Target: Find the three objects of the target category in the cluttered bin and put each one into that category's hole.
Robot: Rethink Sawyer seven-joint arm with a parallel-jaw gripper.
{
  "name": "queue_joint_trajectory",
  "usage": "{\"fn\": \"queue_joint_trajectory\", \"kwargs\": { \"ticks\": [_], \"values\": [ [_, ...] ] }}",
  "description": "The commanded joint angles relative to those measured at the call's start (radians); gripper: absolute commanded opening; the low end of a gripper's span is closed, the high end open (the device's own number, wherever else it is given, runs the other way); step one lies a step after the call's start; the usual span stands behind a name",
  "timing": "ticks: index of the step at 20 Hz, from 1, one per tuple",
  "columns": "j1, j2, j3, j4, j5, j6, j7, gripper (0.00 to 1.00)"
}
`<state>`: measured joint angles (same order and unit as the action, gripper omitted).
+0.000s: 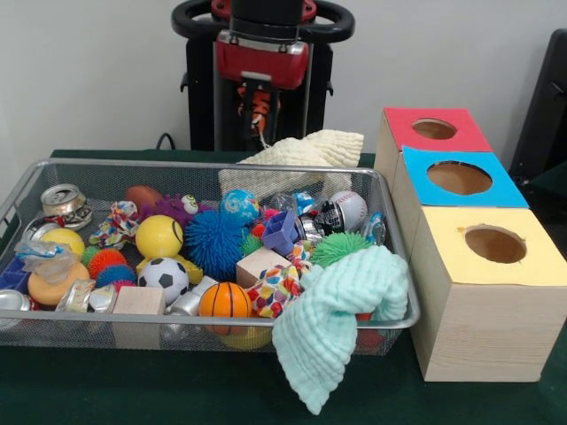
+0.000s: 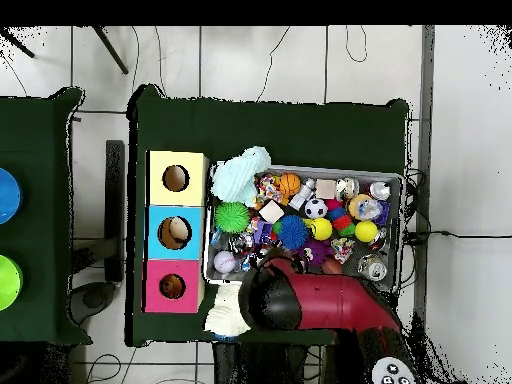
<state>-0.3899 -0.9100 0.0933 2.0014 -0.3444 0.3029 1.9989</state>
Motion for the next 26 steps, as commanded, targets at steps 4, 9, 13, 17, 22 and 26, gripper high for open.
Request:
{"fn": "queue_joint_trajectory", "kwargs": {
  "ticks": [4,9,13,17,22,26],
  "values": [
    [0.132,0.017,-0.072,0.073,0.135,0.06,0.255,0.0],
    [0.225,0.031,-0.115,0.085,0.213,0.042,0.297,0.0],
    [0.297,0.058,-0.147,0.099,0.272,-0.001,0.325,0.0],
    [0.341,0.075,-0.172,0.11,0.315,-0.03,0.319,0.0],
    [0.395,0.117,-0.186,0.123,0.368,-0.09,0.334,0.0],
    [0.442,0.148,-0.193,0.138,0.413,-0.135,0.346,0.0]
  ]
}}
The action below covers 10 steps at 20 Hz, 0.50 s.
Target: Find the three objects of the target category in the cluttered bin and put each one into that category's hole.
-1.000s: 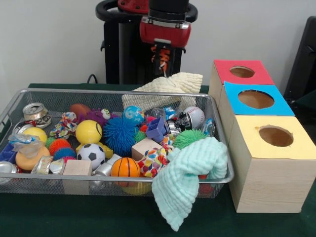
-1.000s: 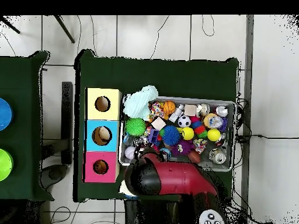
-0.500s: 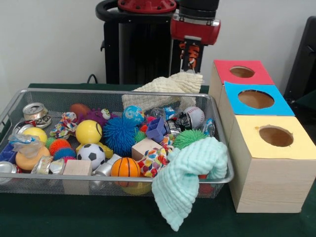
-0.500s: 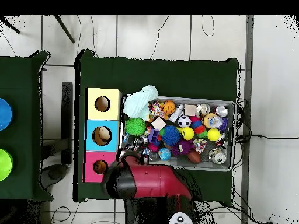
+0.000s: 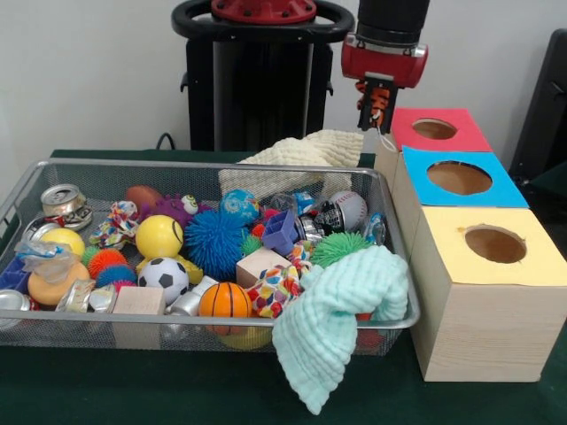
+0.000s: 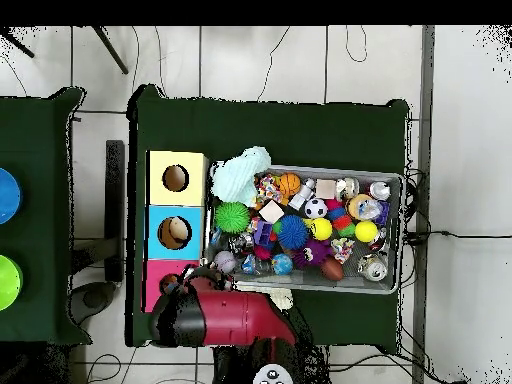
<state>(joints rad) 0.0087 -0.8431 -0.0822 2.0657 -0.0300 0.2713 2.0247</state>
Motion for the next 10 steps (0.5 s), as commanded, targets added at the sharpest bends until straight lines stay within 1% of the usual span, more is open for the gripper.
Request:
{"fn": "queue_joint_trajectory", "kwargs": {
  "ticks": [1,7,10],
  "values": [
    [0.057,0.089,-0.018,0.077,0.112,-0.114,0.325,0.0],
    [0.146,0.13,-0.017,0.106,0.186,-0.182,0.369,0.0],
    [0.198,0.135,-0.023,0.112,0.225,-0.183,0.391,0.0]
  ]
}}
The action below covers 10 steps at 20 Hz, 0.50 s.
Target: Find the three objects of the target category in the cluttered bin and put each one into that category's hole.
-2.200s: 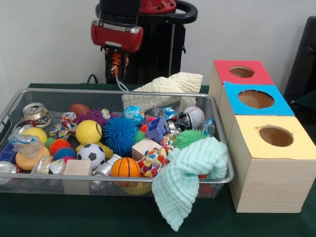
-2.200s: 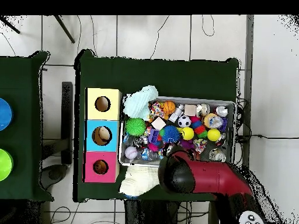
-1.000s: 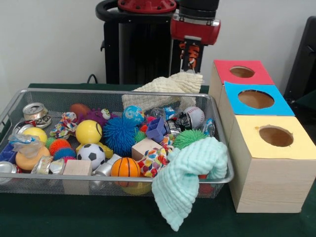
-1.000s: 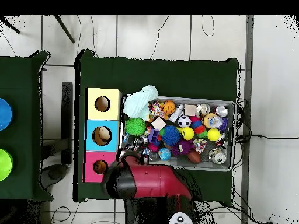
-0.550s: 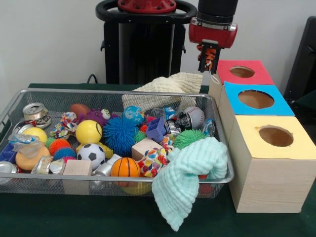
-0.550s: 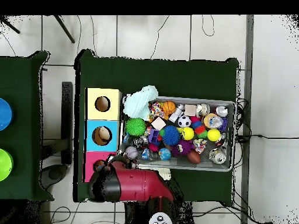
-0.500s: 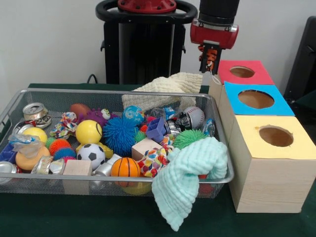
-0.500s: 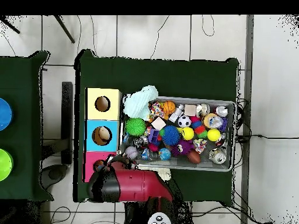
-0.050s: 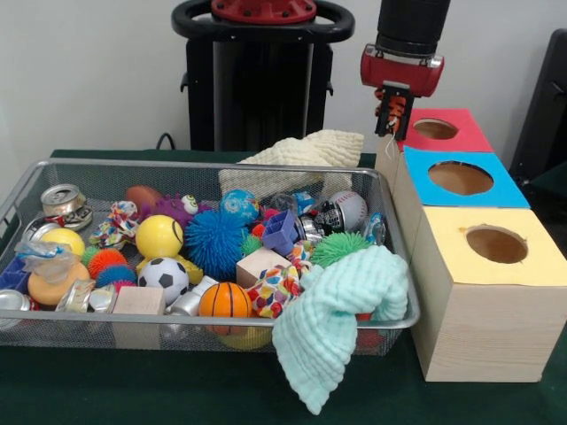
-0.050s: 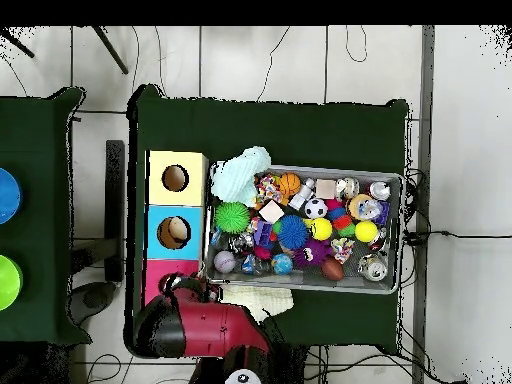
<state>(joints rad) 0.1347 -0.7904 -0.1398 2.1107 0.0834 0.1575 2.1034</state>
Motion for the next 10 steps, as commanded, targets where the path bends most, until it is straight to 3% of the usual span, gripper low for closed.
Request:
{"fn": "queue_joint_trajectory", "kwargs": {
  "ticks": [1,10],
  "values": [
    [0.089,0.083,0.032,0.069,0.124,-0.068,0.319,0.0],
    [0.159,0.078,0.034,0.094,0.195,-0.075,0.336,0.0]
  ]
}}
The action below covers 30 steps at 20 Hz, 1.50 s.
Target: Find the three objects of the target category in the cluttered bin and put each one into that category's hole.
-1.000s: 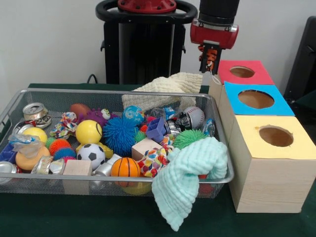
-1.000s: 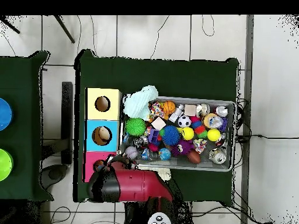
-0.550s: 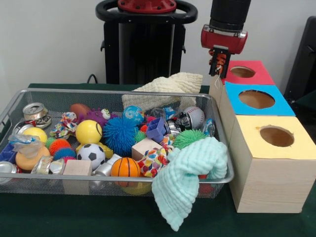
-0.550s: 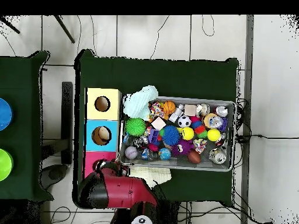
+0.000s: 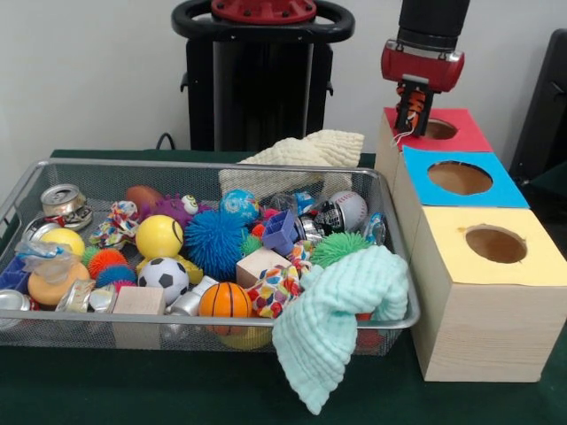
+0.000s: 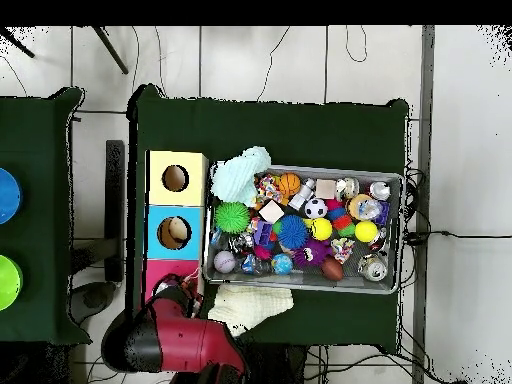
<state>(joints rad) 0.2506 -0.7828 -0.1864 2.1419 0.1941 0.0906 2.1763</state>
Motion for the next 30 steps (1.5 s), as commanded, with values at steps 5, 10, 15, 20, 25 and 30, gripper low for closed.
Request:
{"fn": "queue_joint_trajectory", "kwargs": {
  "ticks": [5,10,15,20,25,30],
  "values": [
    [0.016,0.066,0.085,0.081,0.083,-0.022,0.238,0.0],
    [-0.002,0.084,0.087,0.079,0.078,-0.047,0.228,0.0],
    [-0.008,0.094,0.1,0.073,0.086,-0.054,0.236,0.0],
    [0.001,0.099,0.124,0.072,0.109,-0.058,0.256,0.0],
    [0.005,0.084,0.139,0.084,0.127,-0.045,0.257,0.0],
    [0.015,0.075,0.146,0.088,0.141,-0.044,0.257,0.0]
  ]
}}
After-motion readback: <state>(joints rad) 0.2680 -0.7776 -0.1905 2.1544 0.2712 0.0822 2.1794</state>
